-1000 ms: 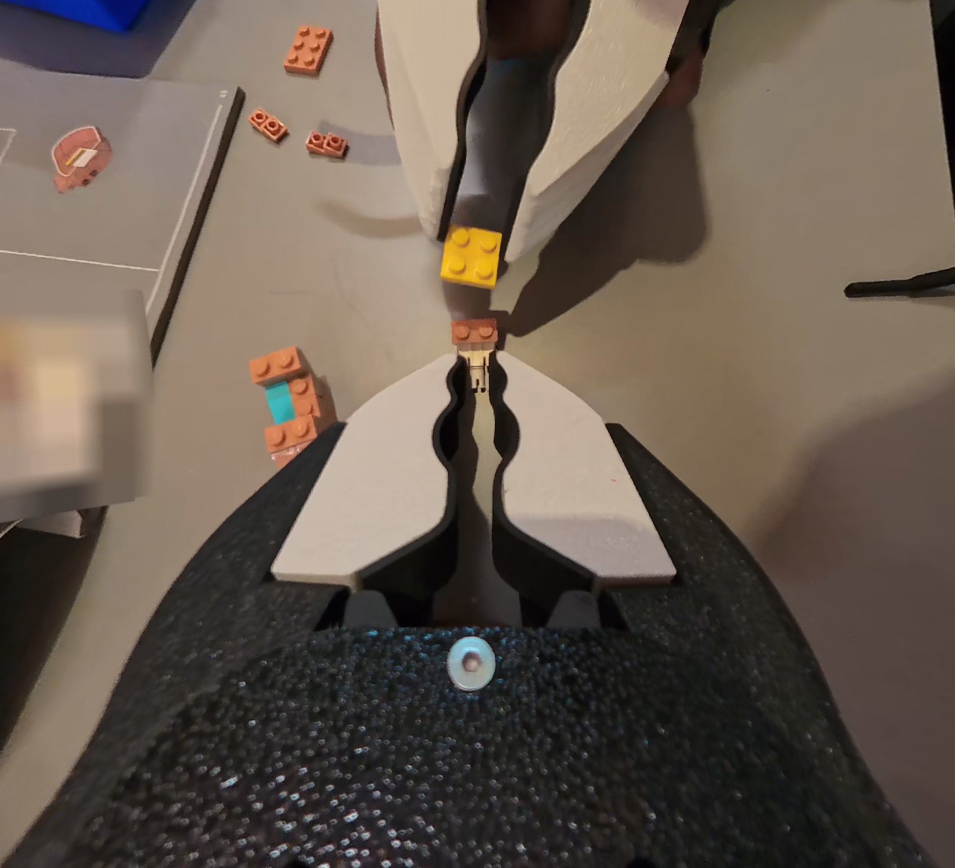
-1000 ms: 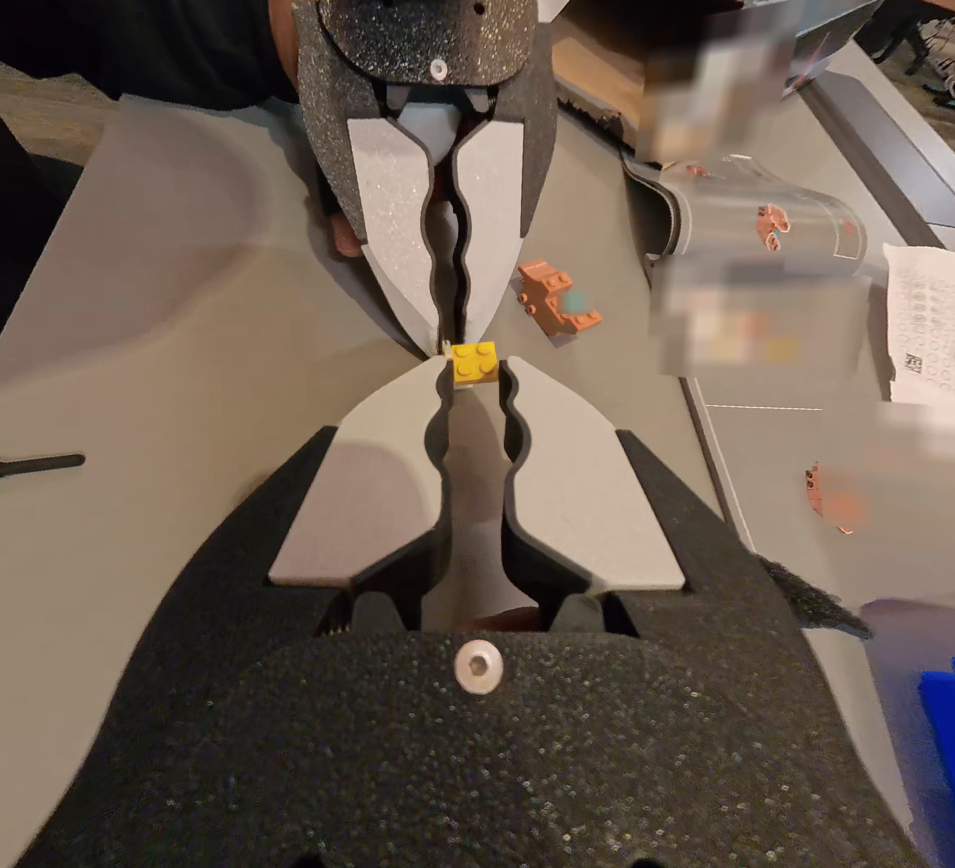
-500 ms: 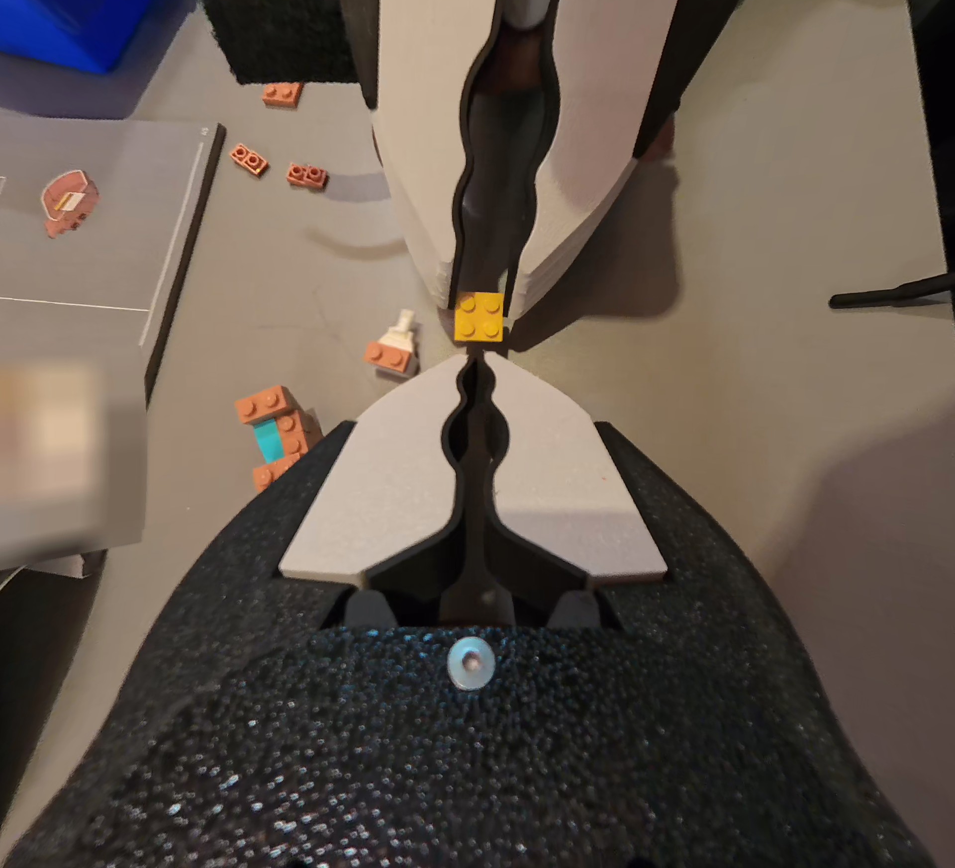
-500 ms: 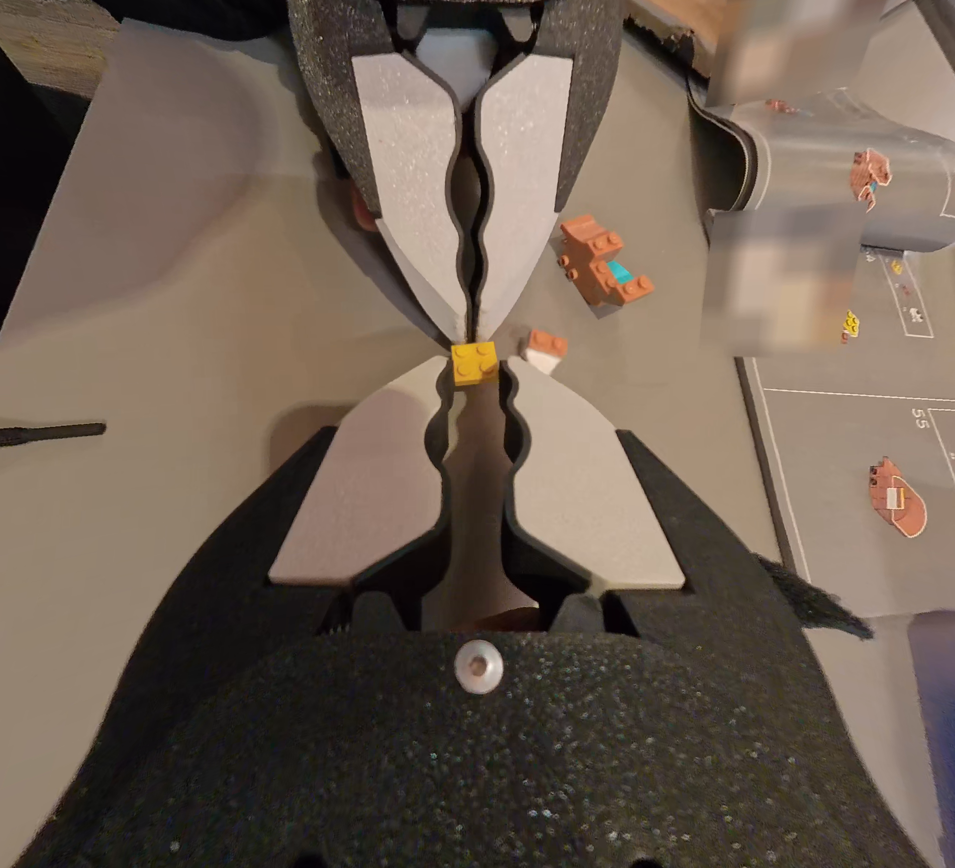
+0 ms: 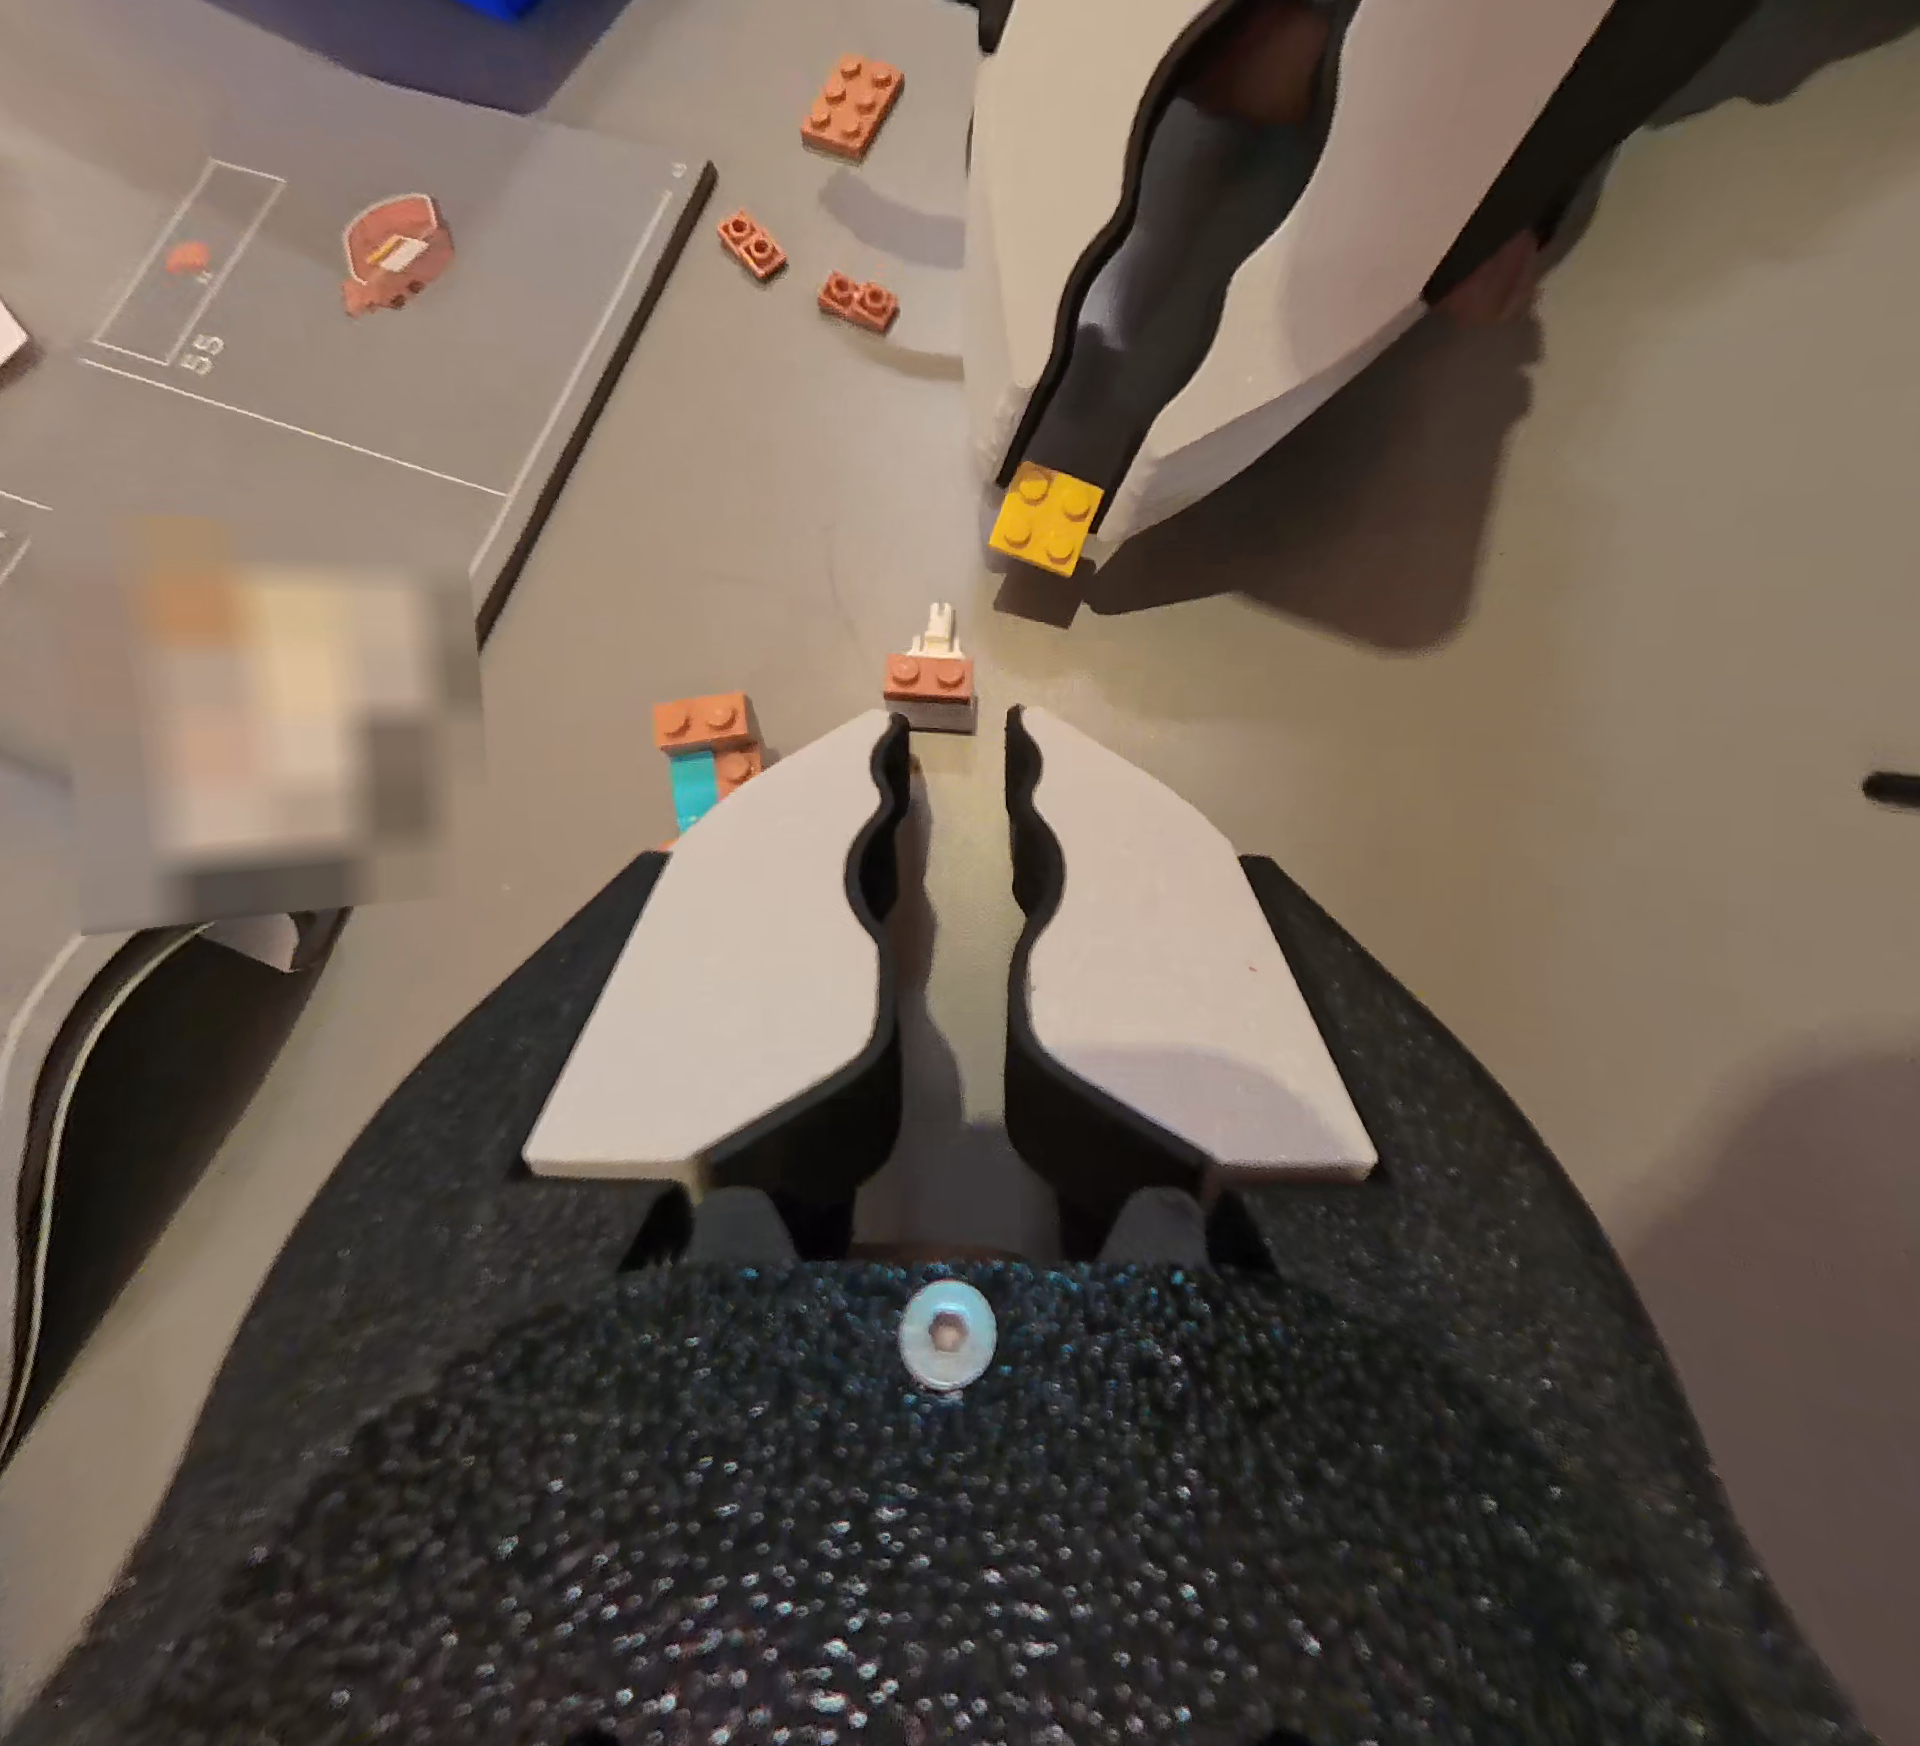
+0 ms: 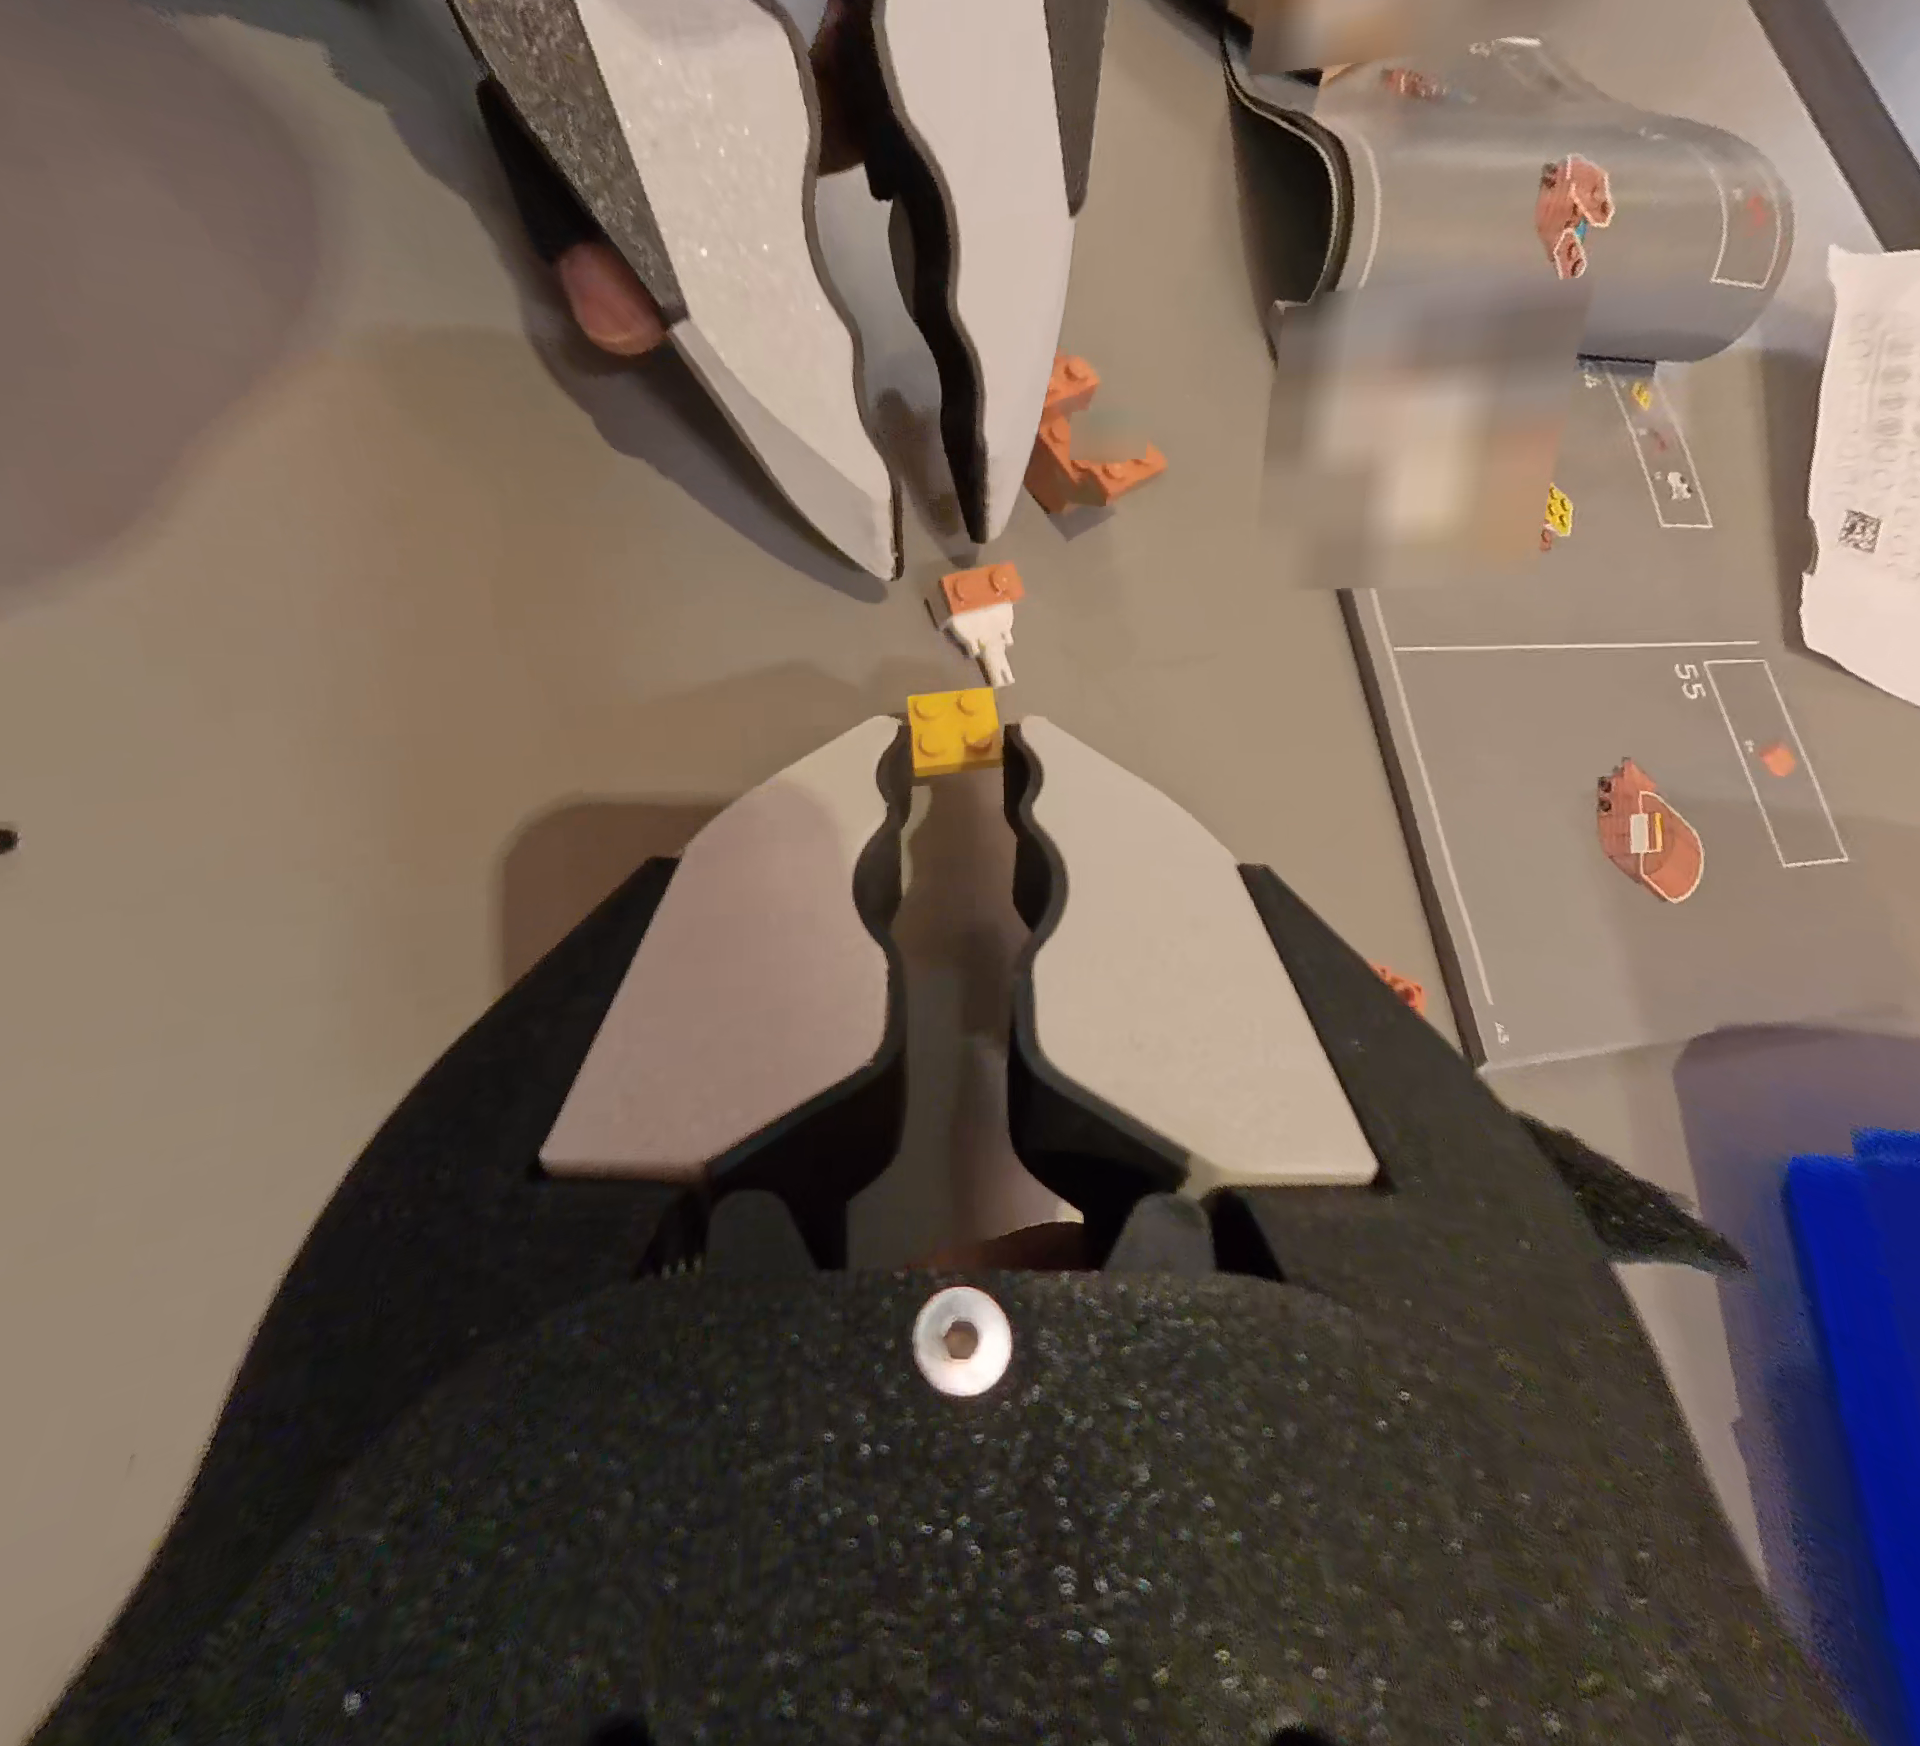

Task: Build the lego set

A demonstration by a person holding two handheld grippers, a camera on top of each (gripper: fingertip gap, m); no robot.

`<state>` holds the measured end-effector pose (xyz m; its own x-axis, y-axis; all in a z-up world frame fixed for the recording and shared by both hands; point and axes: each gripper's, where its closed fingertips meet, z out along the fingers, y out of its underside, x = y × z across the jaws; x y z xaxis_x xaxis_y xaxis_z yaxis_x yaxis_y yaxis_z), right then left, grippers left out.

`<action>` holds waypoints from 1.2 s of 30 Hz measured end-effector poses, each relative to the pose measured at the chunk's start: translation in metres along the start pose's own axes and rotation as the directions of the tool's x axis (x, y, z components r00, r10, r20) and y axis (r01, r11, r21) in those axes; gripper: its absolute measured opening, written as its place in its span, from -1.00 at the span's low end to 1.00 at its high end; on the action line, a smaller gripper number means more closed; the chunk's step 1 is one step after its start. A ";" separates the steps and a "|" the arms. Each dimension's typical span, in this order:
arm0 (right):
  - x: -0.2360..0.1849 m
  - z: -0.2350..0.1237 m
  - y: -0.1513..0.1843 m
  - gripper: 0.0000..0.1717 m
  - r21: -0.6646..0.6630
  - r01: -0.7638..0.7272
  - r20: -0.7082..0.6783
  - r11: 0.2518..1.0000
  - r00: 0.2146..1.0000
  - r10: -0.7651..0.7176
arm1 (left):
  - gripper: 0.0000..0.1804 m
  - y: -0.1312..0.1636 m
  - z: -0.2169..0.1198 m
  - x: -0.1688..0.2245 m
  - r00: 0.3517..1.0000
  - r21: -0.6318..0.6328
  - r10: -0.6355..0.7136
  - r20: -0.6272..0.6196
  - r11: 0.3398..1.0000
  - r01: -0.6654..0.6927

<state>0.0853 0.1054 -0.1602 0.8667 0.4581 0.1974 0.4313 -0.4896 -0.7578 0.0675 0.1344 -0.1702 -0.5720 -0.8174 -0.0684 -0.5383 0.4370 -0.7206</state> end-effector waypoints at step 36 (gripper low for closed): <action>-0.014 -0.027 0.026 -0.81 -0.029 0.103 0.020 0.994 0.995 -0.102 | -0.75 -0.041 0.005 0.042 0.896 0.081 0.405 -0.183 0.914 -0.397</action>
<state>0.0914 0.0668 -0.1661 0.8127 0.5209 0.2611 0.5254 -0.4613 -0.7150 0.0686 0.0801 -0.1469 -0.8439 -0.4863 -0.2268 -0.2147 0.6934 -0.6879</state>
